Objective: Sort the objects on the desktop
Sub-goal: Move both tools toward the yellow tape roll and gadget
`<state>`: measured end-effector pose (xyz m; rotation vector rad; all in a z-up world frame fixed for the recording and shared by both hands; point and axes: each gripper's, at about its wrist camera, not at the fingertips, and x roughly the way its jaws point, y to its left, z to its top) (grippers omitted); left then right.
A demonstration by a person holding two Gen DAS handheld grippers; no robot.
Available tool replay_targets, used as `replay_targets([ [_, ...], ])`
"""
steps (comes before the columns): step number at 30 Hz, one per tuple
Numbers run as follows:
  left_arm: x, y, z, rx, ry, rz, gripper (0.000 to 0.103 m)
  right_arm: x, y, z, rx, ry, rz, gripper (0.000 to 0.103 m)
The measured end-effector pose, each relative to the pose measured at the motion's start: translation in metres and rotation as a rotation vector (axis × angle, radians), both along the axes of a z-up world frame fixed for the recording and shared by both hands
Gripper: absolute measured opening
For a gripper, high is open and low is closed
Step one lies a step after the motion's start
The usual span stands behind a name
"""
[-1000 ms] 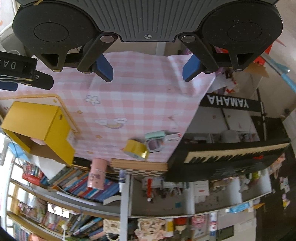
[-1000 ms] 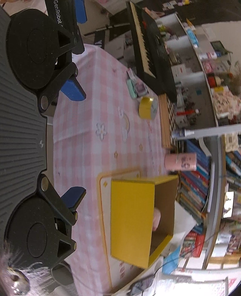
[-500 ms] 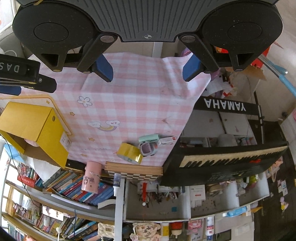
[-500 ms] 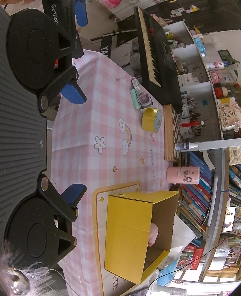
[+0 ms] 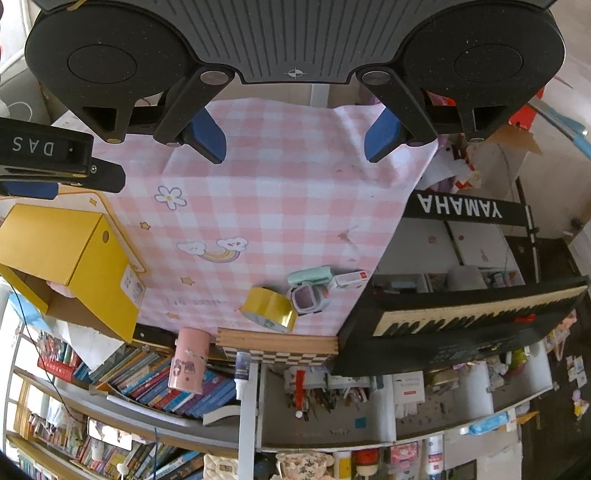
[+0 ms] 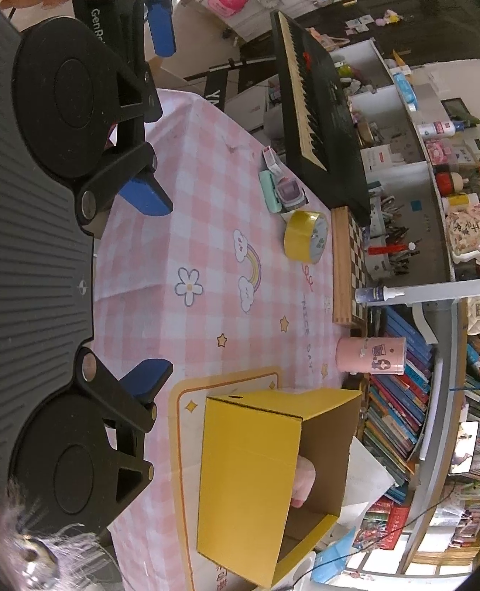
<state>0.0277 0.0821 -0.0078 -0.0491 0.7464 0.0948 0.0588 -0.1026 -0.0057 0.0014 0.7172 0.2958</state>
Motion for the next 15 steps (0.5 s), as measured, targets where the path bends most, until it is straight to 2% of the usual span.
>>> replay_targets([
  [15, 0.071, 0.004, -0.009, -0.030, 0.011, 0.013, 0.084, 0.081, 0.003, -0.005, 0.024, 0.036, 0.018, 0.085],
])
